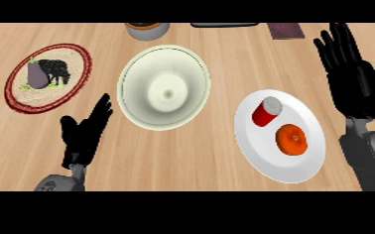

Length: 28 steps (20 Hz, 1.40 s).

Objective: Pick the squash from the plate and place it in the bowl

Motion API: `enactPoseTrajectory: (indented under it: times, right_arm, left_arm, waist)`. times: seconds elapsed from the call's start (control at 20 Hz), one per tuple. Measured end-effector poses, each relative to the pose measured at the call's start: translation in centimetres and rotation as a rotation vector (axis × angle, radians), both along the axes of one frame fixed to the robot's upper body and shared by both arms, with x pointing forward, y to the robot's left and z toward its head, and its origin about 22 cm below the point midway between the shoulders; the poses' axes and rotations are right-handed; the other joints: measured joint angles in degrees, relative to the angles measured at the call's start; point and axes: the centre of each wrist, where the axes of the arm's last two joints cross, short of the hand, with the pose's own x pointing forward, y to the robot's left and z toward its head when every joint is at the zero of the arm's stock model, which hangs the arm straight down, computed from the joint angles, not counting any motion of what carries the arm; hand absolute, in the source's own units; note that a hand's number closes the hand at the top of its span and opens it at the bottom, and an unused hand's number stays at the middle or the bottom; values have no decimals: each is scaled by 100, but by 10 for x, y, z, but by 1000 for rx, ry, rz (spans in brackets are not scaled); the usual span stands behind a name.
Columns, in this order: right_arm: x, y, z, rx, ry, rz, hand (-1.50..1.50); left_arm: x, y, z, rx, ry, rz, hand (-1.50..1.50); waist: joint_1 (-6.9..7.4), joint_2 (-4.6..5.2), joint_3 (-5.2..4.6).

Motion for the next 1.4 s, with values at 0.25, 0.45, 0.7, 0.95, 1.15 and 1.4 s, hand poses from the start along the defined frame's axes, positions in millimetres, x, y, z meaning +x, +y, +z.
enactPoseTrajectory:
  times: [0.25, 0.45, 0.7, 0.95, 1.15, 1.4]
  right_arm:
    - [-17, 50, -3, 13, -17, 457, -150]
    - [-38, 67, 9, -173, -167, 680, -150]
    - [-87, 40, -16, -259, -319, 757, -150]
    - [-112, -6, -10, -433, -425, 777, -150]
    - [-117, -43, 17, -634, -448, 711, -150]
    - [-118, -74, 67, -905, -387, 688, -150]
  left_arm:
    - [23, 13, 39, 41, -201, 17, 0]
    - [36, 32, 72, 68, -359, 74, 0]
    - [37, 66, 100, 77, -456, 138, 0]
    - [34, 75, 110, 72, -489, 142, 0]
    - [35, 79, 112, 75, -500, 145, 0]
    - [35, 79, 114, 77, -503, 146, 0]
  waist:
    - [315, 8, 13]
    - [276, -58, 0]
    - [86, 16, 13]
    - [70, 59, 9]
    - [58, 78, 3]
    - [72, 85, -6]
